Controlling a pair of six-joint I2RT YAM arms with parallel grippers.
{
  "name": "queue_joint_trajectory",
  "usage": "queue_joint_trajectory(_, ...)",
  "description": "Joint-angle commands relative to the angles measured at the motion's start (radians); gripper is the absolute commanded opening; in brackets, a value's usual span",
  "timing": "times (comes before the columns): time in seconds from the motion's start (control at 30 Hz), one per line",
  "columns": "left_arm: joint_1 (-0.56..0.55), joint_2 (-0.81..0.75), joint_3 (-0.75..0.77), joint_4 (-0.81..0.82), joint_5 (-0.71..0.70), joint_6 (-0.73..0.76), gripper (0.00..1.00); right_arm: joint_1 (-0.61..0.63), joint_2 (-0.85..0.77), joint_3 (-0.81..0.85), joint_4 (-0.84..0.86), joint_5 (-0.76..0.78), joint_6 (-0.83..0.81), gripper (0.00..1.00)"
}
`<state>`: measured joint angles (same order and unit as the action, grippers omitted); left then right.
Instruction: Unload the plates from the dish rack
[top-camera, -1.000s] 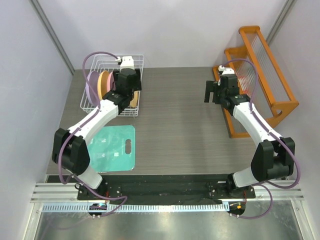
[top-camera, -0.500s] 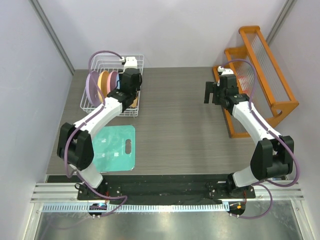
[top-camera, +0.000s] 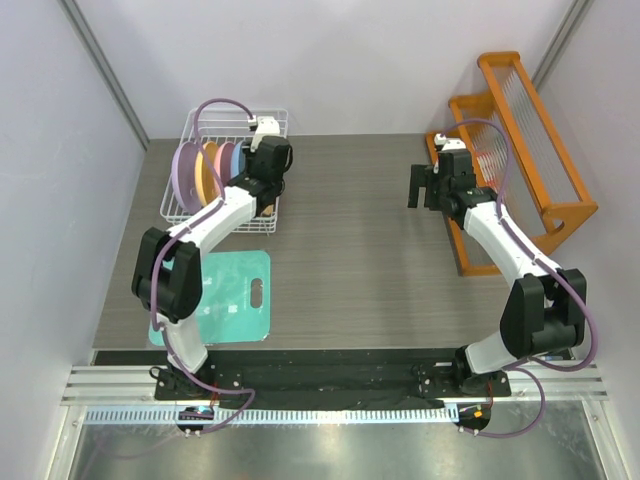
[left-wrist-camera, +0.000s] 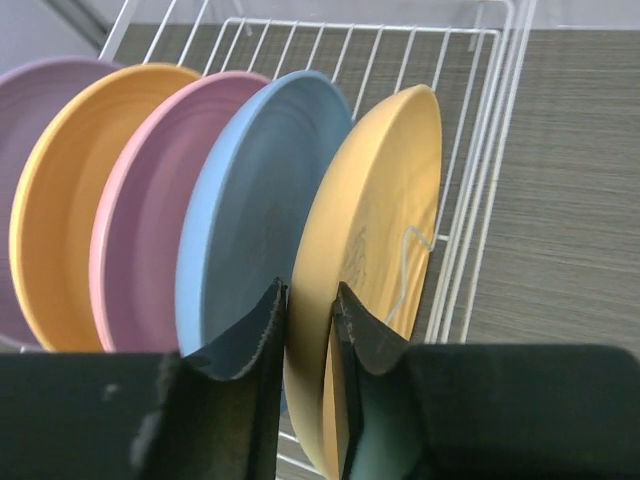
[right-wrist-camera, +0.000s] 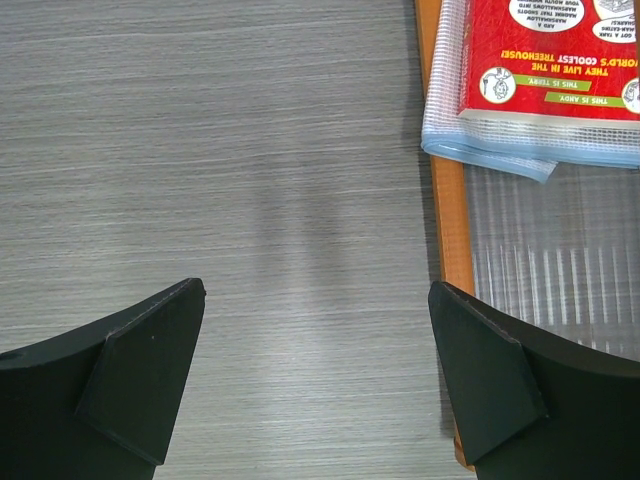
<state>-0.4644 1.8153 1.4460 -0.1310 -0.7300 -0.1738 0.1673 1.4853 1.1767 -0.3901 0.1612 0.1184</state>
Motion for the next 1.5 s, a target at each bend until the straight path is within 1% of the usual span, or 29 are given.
queue_joint_trajectory(0.0, 0.01, 0.004, 0.053, -0.018, -0.06, -0.015, 0.16, 0.001, 0.001, 0.049, 0.005, 0.014, -0.013, 1.0)
queue_joint_trajectory(0.13, 0.009, -0.022, 0.04, -0.019, -0.06, -0.01, 0.05, 0.003, 0.003, 0.054, 0.0, 0.011, -0.008, 1.0)
queue_joint_trajectory(0.17, 0.009, -0.03, 0.042, -0.019, -0.066, -0.007, 0.0, 0.001, 0.003, 0.054, -0.003, 0.009, -0.006, 1.0)
queue_joint_trajectory(0.27, 0.001, -0.051, 0.036, 0.001, -0.127, 0.02, 0.0, 0.001, 0.003, 0.057, -0.009, 0.001, -0.003, 1.0)
queue_joint_trajectory(0.33, -0.016, -0.056, 0.036, 0.017, -0.175, 0.063, 0.0, 0.001, 0.001, 0.063, -0.015, -0.005, 0.001, 1.0)
queue_joint_trajectory(0.47, -0.048, -0.044, 0.033, 0.115, -0.298, 0.167, 0.0, 0.0, -0.008, 0.063, -0.02, -0.012, 0.006, 1.0)
queue_joint_trajectory(0.53, -0.065, -0.031, 0.033, 0.126, -0.353, 0.22, 0.0, 0.0, -0.011, 0.061, -0.023, -0.02, 0.007, 1.0)
queue_joint_trajectory(0.57, -0.071, -0.03, 0.031, 0.184, -0.368, 0.236, 0.0, 0.001, -0.014, 0.061, -0.023, -0.023, 0.009, 1.0)
queue_joint_trajectory(0.63, -0.085, -0.021, 0.021, 0.206, -0.4, 0.272, 0.0, 0.001, -0.016, 0.061, -0.024, -0.026, 0.01, 1.0)
queue_joint_trajectory(0.7, -0.1, -0.017, 0.007, 0.263, -0.449, 0.305, 0.0, 0.001, -0.016, 0.061, -0.024, -0.025, 0.012, 1.0)
queue_joint_trajectory(0.77, -0.124, -0.01, -0.012, 0.348, -0.497, 0.411, 0.0, 0.001, -0.016, 0.06, -0.024, -0.029, 0.012, 1.0)
queue_joint_trajectory(0.8, -0.134, -0.008, -0.022, 0.475, -0.514, 0.46, 0.0, 0.001, -0.014, 0.06, -0.024, -0.034, 0.016, 1.0)
queue_joint_trajectory(0.87, -0.155, -0.001, -0.056, 0.594, -0.554, 0.609, 0.0, 0.001, -0.008, 0.061, -0.026, -0.043, 0.021, 1.0)
queue_joint_trajectory(0.93, -0.164, 0.004, -0.064, 0.7, -0.566, 0.669, 0.0, 0.001, -0.007, 0.06, -0.026, -0.052, 0.024, 1.0)
queue_joint_trajectory(0.97, -0.172, 0.006, -0.064, 0.72, -0.577, 0.703, 0.0, 0.001, -0.007, 0.06, -0.026, -0.054, 0.026, 1.0)
queue_joint_trajectory(1.1, -0.181, 0.0, -0.058, 0.769, -0.595, 0.749, 0.0, 0.0, -0.016, 0.06, -0.027, -0.058, 0.024, 1.0)
queue_joint_trajectory(1.17, -0.19, -0.013, -0.047, 0.742, -0.598, 0.746, 0.0, 0.0, -0.028, 0.058, -0.026, -0.058, 0.024, 1.0)
queue_joint_trajectory(1.23, -0.198, -0.037, -0.026, 0.671, -0.588, 0.712, 0.0, 0.001, -0.037, 0.057, -0.024, -0.081, 0.027, 1.0)
queue_joint_trajectory(1.27, -0.209, -0.05, 0.003, 0.551, -0.568, 0.685, 0.0, 0.001, -0.045, 0.057, -0.023, -0.097, 0.029, 0.99)
queue_joint_trajectory(1.3, -0.214, -0.06, 0.019, 0.486, -0.553, 0.595, 0.0, 0.003, -0.049, 0.055, -0.017, -0.118, 0.03, 1.0)
queue_joint_trajectory(1.33, -0.215, -0.089, 0.034, 0.414, -0.536, 0.539, 0.0, 0.003, -0.056, 0.054, -0.015, -0.127, 0.035, 1.0)
queue_joint_trajectory(1.37, -0.218, -0.103, 0.056, 0.222, -0.508, 0.46, 0.0, 0.003, -0.06, 0.054, -0.013, -0.138, 0.044, 1.0)
queue_joint_trajectory(1.4, -0.22, -0.12, 0.089, 0.141, -0.434, 0.391, 0.0, 0.003, -0.071, 0.049, 0.0, -0.147, 0.05, 1.0)
queue_joint_trajectory(1.43, -0.22, -0.151, 0.103, 0.054, -0.387, 0.259, 0.0, 0.003, -0.079, 0.041, 0.007, -0.199, 0.055, 1.0)
queue_joint_trajectory(1.47, -0.22, -0.169, 0.111, -0.005, -0.34, 0.205, 0.0, 0.003, -0.085, 0.038, 0.013, -0.221, 0.064, 1.0)
